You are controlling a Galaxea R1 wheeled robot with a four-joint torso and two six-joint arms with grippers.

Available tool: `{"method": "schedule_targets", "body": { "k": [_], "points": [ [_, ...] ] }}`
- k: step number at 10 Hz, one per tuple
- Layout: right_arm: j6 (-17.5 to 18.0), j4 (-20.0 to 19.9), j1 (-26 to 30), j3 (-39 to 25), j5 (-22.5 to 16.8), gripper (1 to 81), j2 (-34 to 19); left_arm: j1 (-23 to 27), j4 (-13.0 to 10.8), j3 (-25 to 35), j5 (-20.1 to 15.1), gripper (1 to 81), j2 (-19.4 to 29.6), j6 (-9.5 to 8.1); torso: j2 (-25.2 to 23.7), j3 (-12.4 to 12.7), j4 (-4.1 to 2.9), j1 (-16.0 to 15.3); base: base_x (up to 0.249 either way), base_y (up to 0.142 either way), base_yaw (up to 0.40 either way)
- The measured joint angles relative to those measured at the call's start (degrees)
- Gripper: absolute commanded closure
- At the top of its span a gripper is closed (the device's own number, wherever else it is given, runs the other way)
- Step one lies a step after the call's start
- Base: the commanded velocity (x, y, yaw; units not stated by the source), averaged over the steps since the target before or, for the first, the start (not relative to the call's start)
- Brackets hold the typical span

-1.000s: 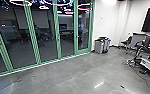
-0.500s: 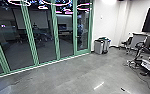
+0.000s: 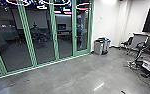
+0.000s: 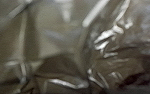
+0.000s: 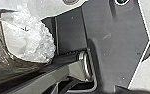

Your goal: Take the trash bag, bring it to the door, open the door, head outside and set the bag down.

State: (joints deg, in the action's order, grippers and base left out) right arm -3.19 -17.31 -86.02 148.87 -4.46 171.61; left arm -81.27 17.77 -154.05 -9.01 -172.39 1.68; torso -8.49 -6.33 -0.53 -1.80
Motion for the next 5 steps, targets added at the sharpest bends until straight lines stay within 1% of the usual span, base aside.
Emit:
{"method": "schedule_targets", "body": {
  "k": [3, 5],
  "points": [
    [0.0, 0.0, 0.0, 0.05, 0.02, 1.0, 0.09, 0.0, 0.0, 0.0, 0.0, 81.1, -0.18, 0.0, 0.0, 0.0, 0.0, 0.0, 0.155, -0.07, 0.0],
    [0.0, 0.0, 0.32, 0.16, 0.02, 1.0, 0.02, 0.32, 0.0, 0.0, 0.06, 81.1, -0.24, -0.01, 0.02, 0.0, 0.0, -0.05, 0.124, 0.0, 0.0]
  ]
}}
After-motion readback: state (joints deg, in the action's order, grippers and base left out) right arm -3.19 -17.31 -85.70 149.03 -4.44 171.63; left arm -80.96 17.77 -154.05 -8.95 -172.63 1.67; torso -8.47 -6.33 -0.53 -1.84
